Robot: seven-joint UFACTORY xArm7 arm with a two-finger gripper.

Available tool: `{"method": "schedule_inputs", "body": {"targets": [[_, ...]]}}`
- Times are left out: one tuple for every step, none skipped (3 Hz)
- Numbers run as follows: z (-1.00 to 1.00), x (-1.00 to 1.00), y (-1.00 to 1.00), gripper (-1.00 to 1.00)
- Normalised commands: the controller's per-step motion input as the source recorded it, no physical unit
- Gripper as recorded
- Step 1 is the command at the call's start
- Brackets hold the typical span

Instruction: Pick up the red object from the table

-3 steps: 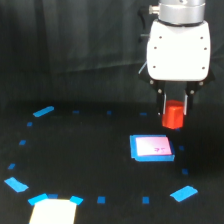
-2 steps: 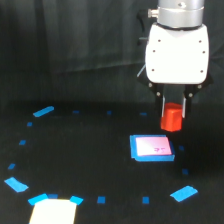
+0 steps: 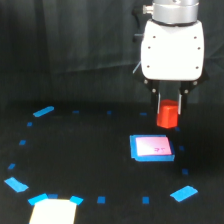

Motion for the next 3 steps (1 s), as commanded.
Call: {"method": "schedule_inputs", "body": {"targets": [[-0.33,0.29,-0.11,-0.88],[-0.21,0.90,-0.09,-1.00],[-0.17,0.35,-0.12,-0.95]]}}
